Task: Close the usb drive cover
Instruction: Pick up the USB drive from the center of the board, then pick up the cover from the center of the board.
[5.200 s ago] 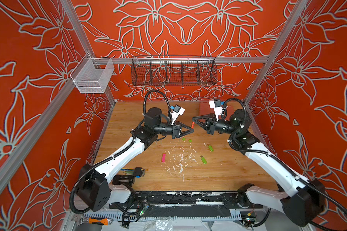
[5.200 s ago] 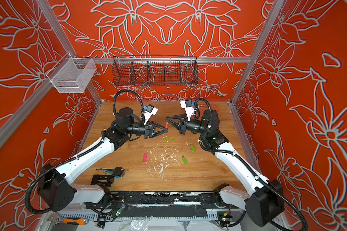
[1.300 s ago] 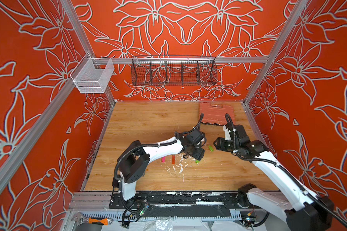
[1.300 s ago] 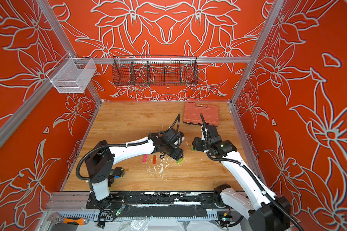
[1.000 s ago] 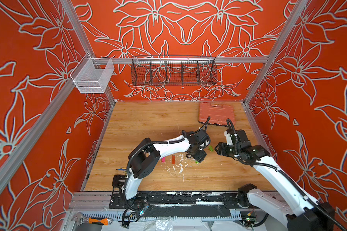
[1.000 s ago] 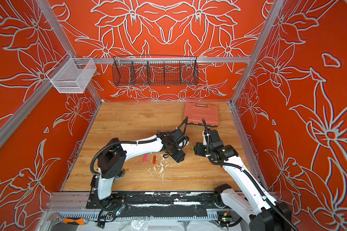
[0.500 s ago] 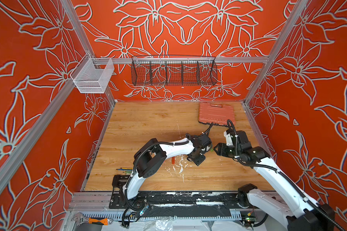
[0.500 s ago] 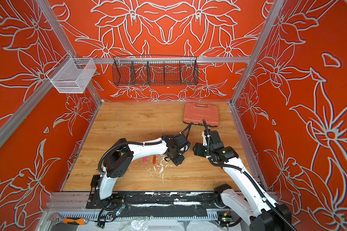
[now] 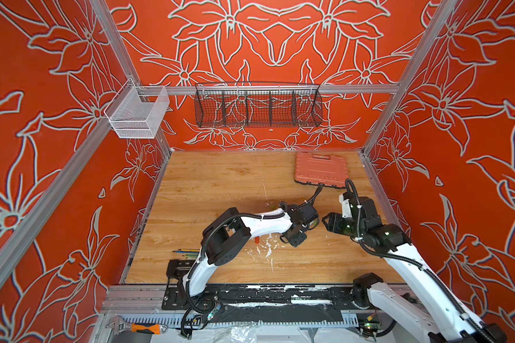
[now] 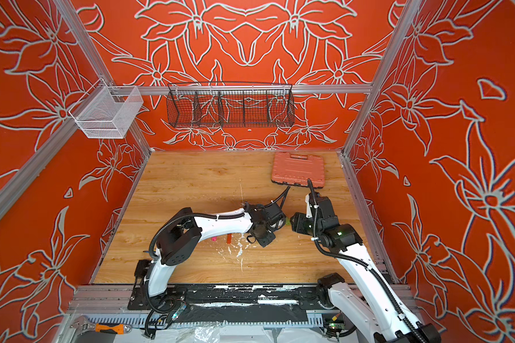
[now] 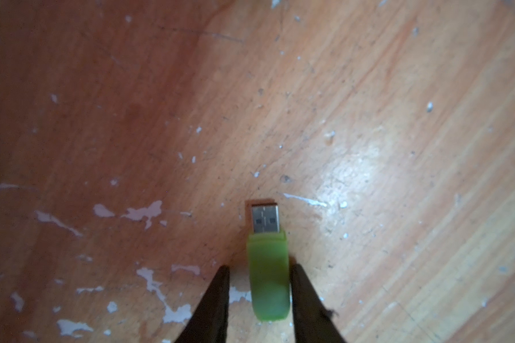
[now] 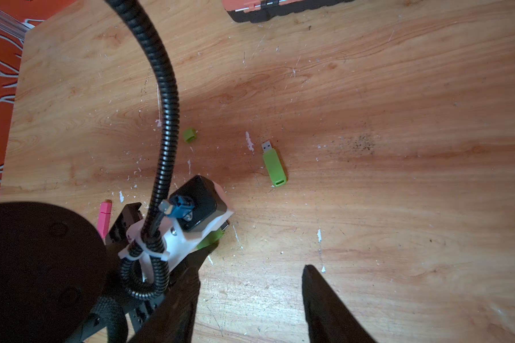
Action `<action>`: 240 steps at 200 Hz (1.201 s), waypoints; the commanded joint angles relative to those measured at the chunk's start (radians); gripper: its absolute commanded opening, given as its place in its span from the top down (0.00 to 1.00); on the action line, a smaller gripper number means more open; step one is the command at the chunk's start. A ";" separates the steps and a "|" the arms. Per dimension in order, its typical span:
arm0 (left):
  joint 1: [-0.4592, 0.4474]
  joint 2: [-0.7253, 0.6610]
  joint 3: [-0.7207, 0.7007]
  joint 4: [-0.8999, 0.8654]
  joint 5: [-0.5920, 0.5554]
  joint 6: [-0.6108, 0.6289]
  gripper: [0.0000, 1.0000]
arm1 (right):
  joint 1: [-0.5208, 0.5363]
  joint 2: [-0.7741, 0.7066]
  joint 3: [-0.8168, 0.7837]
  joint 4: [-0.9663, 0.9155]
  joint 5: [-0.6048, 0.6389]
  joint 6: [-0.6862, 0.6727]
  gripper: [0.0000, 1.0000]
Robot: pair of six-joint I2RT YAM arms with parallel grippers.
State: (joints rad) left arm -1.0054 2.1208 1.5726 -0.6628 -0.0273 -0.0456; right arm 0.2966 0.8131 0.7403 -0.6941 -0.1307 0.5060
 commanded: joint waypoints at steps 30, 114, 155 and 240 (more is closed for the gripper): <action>-0.003 -0.010 -0.041 -0.008 -0.005 -0.005 0.88 | -0.007 0.019 0.120 -0.120 0.114 -0.065 0.42; 0.295 -0.585 -0.320 0.028 0.292 -0.112 0.86 | 0.191 0.656 0.428 -0.024 0.161 -0.177 0.43; 0.369 -0.788 -0.464 0.046 0.304 -0.152 0.86 | 0.243 1.000 0.670 -0.062 0.116 -0.282 0.45; 0.461 -0.959 -0.616 0.100 0.362 -0.197 0.83 | 0.290 1.310 0.948 -0.179 0.152 -0.298 0.48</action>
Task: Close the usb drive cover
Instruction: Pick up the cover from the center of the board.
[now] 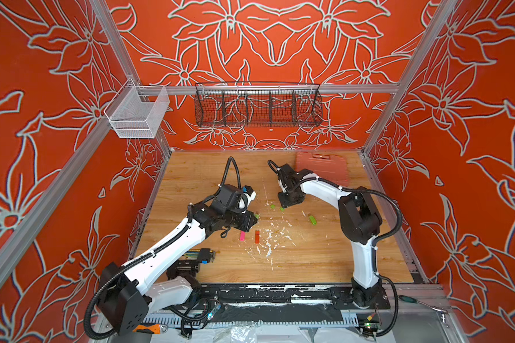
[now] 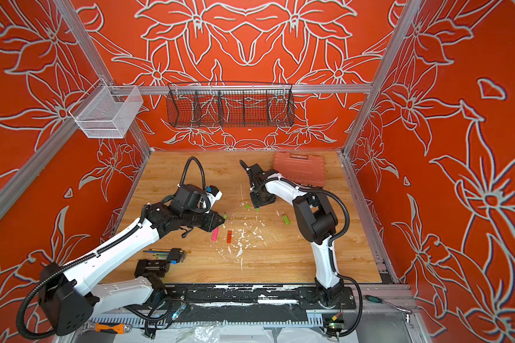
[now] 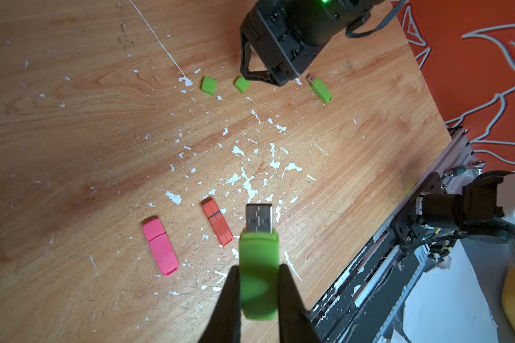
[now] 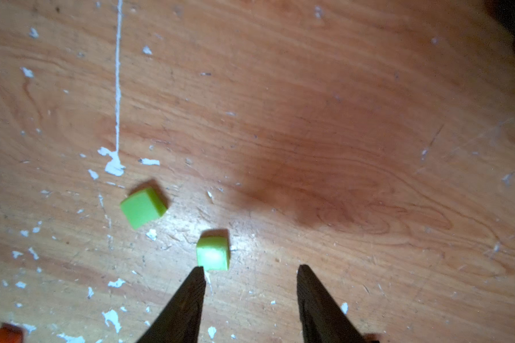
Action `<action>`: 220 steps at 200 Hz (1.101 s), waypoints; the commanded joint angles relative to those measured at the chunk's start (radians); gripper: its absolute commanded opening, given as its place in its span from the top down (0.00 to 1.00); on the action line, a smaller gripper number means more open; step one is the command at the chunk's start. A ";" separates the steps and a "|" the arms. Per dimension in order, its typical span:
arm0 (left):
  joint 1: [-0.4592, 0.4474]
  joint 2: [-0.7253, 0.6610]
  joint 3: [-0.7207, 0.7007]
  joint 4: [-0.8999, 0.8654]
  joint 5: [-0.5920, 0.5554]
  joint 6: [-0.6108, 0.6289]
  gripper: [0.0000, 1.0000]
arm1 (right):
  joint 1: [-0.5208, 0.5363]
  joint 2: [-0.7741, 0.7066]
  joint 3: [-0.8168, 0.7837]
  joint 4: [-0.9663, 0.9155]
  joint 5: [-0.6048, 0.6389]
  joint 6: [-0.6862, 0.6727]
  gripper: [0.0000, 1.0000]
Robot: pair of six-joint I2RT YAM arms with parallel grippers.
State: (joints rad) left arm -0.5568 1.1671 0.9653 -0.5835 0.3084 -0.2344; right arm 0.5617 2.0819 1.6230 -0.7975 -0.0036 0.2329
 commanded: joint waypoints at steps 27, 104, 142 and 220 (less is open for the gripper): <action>0.017 -0.001 -0.009 0.021 0.030 0.001 0.83 | 0.044 0.088 0.112 -0.109 0.036 -0.031 0.49; 0.022 0.005 -0.014 0.034 0.043 0.006 0.82 | 0.047 0.145 0.140 -0.144 0.070 -0.042 0.53; 0.023 0.009 -0.010 0.029 0.046 0.010 0.82 | 0.046 0.156 0.134 -0.132 0.050 -0.045 0.61; 0.023 0.014 -0.003 0.047 0.055 0.012 0.82 | 0.026 0.111 0.070 -0.077 0.013 -0.035 0.73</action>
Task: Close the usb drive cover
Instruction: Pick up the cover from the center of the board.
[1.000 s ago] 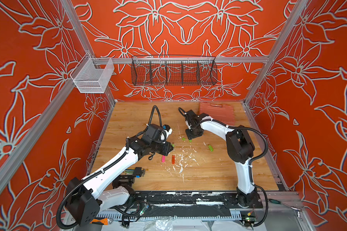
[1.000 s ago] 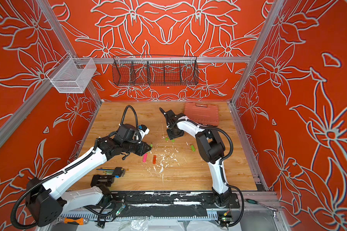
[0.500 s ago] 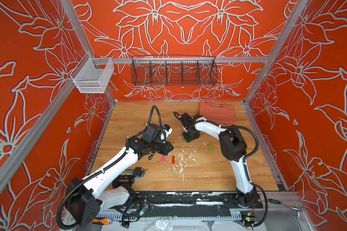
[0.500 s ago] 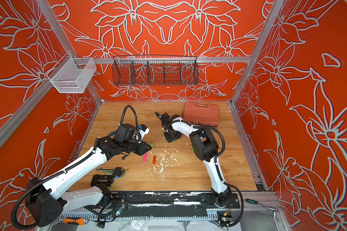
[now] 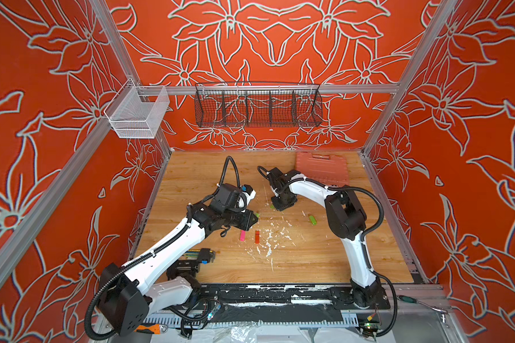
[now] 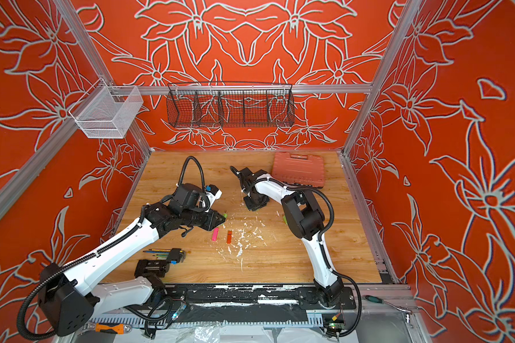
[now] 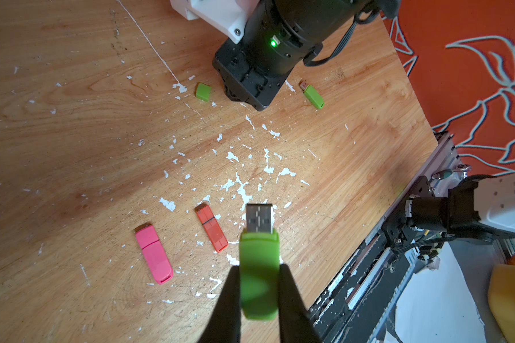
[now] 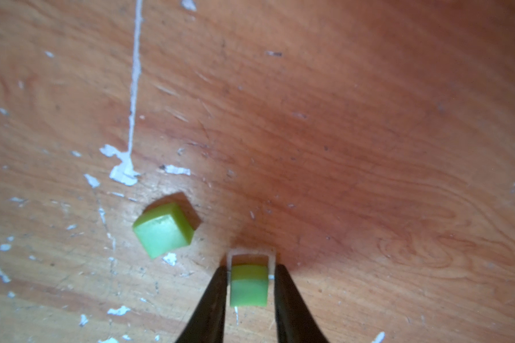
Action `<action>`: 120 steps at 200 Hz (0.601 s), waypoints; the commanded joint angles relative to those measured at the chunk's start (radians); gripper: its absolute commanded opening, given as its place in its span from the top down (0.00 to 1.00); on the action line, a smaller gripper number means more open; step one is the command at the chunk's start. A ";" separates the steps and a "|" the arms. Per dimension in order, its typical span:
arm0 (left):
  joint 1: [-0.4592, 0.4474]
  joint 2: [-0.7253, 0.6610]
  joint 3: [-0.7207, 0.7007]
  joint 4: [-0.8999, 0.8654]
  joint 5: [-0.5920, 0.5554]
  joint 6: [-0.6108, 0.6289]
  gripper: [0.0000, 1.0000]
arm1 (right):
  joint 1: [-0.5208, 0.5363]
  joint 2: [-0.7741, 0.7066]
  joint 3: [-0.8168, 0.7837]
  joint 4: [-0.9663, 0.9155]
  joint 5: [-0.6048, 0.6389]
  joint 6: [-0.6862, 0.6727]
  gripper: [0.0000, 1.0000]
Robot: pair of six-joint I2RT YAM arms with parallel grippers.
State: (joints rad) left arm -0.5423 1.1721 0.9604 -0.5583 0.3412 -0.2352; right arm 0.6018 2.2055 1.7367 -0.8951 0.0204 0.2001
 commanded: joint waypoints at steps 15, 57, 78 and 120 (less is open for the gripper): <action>0.008 0.012 0.003 0.038 0.040 0.010 0.82 | -0.024 -0.060 -0.083 0.068 -0.043 0.004 0.76; 0.012 0.039 0.017 0.103 0.136 -0.007 0.82 | -0.050 -0.329 -0.310 0.307 -0.179 0.014 0.84; 0.012 0.044 0.024 0.139 0.206 -0.020 0.82 | -0.084 -0.512 -0.455 0.448 -0.303 0.041 0.86; 0.012 0.054 0.015 0.310 0.442 -0.090 0.82 | -0.186 -0.837 -0.749 0.946 -0.748 0.319 0.86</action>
State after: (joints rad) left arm -0.5358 1.2140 0.9611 -0.3931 0.5865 -0.2741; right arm 0.4545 1.4723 1.1160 -0.3210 -0.4118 0.3237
